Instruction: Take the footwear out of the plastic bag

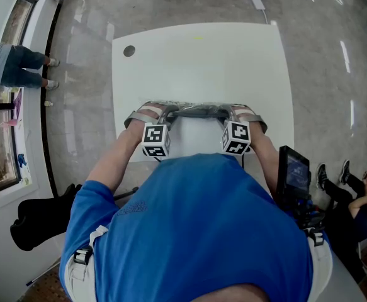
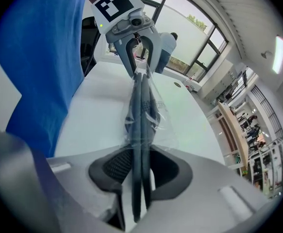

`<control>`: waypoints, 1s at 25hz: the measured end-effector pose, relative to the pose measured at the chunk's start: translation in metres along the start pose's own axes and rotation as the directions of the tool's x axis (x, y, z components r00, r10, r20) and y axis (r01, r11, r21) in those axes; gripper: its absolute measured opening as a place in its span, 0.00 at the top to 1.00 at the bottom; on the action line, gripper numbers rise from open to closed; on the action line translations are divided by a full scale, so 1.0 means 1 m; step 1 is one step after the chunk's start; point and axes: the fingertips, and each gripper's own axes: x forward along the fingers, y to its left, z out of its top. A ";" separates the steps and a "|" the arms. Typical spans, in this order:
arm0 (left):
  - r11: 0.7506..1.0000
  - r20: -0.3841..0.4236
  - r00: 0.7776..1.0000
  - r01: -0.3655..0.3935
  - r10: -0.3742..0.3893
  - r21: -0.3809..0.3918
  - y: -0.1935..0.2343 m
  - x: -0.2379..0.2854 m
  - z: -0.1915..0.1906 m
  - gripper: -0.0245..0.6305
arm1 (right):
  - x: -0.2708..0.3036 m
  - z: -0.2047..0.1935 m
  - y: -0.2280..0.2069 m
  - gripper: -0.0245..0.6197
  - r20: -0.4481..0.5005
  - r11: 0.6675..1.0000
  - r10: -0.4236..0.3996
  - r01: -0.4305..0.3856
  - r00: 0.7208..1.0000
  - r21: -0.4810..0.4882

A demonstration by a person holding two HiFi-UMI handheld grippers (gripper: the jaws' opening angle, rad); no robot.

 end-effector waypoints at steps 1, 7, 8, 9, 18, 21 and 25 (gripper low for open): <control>1.000 0.000 1.000 0.003 -0.003 -0.001 -0.001 -0.001 -0.001 0.79 | -0.001 -0.001 0.000 0.81 -0.002 1.000 0.000 0.000 1.000 0.006; 1.000 -0.004 1.000 -0.021 0.021 -0.012 0.004 -0.007 -0.014 0.84 | -0.007 -0.017 -0.004 0.82 -0.036 0.999 0.012 -0.011 0.999 0.047; 1.000 -0.006 1.000 -0.027 0.027 -0.013 0.004 -0.007 -0.016 0.86 | -0.008 -0.023 -0.005 0.82 -0.043 0.998 0.016 -0.013 0.999 0.061; 0.999 -0.009 0.999 -0.032 0.032 -0.014 0.004 -0.006 -0.019 0.87 | -0.009 -0.030 -0.005 0.82 -0.051 0.997 0.018 -0.014 0.999 0.074; 0.999 -0.009 0.999 -0.040 0.040 -0.015 0.005 -0.002 -0.018 0.92 | -0.011 -0.042 -0.008 0.80 -0.071 0.994 0.037 -0.030 0.997 0.104; 0.999 -0.006 0.999 -0.036 0.036 -0.016 0.004 -0.005 -0.016 0.92 | -0.012 -0.032 -0.010 0.75 -0.059 0.996 0.027 -0.022 0.998 0.081; 1.000 0.003 1.000 -0.016 0.017 -0.024 0.003 -0.009 -0.010 0.92 | -0.010 -0.018 -0.007 0.69 -0.041 0.999 0.028 -0.026 0.999 0.045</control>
